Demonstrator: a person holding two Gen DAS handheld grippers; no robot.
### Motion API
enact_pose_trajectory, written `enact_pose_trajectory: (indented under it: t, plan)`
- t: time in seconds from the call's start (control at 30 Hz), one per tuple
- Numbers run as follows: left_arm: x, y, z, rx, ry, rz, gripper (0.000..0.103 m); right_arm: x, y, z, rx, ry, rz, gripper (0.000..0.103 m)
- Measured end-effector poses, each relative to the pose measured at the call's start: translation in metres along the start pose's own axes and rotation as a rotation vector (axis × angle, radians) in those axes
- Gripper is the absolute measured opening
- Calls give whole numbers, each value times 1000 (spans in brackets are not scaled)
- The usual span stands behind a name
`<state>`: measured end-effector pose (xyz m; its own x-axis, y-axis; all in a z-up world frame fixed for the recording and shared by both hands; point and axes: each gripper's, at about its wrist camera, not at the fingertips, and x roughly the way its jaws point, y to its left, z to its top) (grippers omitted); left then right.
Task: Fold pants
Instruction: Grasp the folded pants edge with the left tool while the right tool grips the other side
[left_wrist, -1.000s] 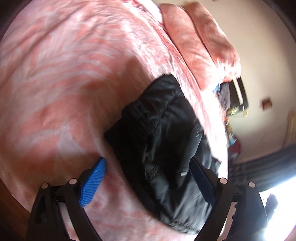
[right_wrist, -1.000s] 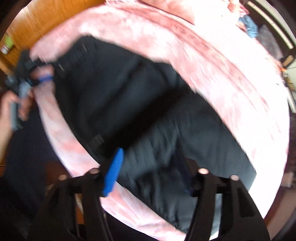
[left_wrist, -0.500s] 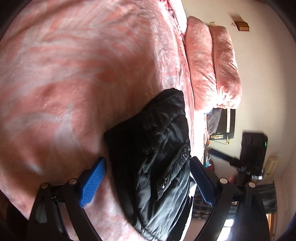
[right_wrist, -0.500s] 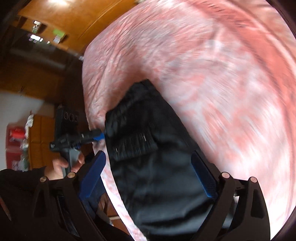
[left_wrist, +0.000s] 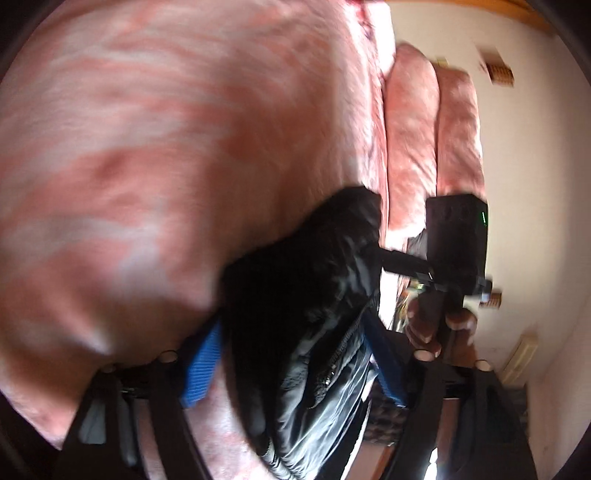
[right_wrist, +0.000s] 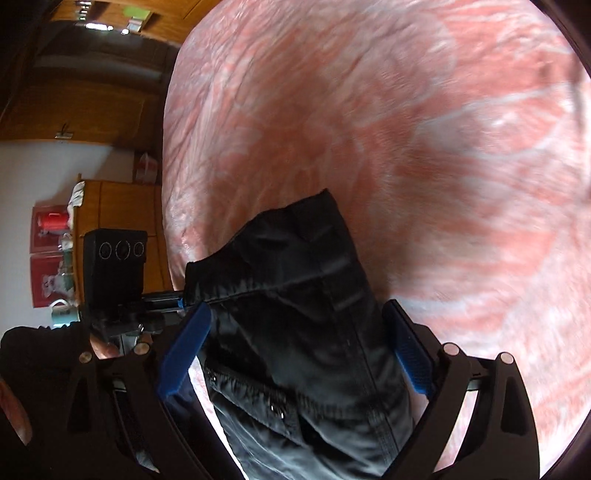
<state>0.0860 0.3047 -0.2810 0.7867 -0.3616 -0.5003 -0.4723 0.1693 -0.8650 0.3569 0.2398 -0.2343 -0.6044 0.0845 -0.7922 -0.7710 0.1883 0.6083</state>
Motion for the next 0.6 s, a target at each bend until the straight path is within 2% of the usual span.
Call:
enact_pose_trajectory:
  t: [0.07, 0.13, 0.17, 0.2, 0.23, 0.3, 0.4, 0.5, 0.6]
  plan:
    - [7, -10, -4, 48, -3, 28, 92, 3, 0, 4, -6, 16, 18, 96]
    - [11, -16, -5, 60, -5, 43, 92, 5, 0, 8, -12, 22, 34, 96]
    - [10, -16, -6, 50, -16, 37, 89, 4, 1, 10, -15, 21, 42, 95]
    - [8, -15, -7, 48, -22, 50, 75, 4, 3, 11, -18, 21, 48, 93]
    - [7, -13, -8, 48, -25, 68, 68, 3, 5, 11, -23, 24, 50, 90]
    - [1, -7, -12, 34, -30, 65, 49, 3, 5, 10, -29, 36, 26, 72]
    - [-6, -5, -13, 24, -42, 51, 38, -9, 6, 4, -24, 19, 10, 52]
    - [-13, -21, -17, 79, -65, 52, 35, -23, 13, -3, -31, 0, -8, 43]
    - [-18, -37, -23, 147, -81, 64, 32, -40, 24, -11, -45, -15, -35, 39]
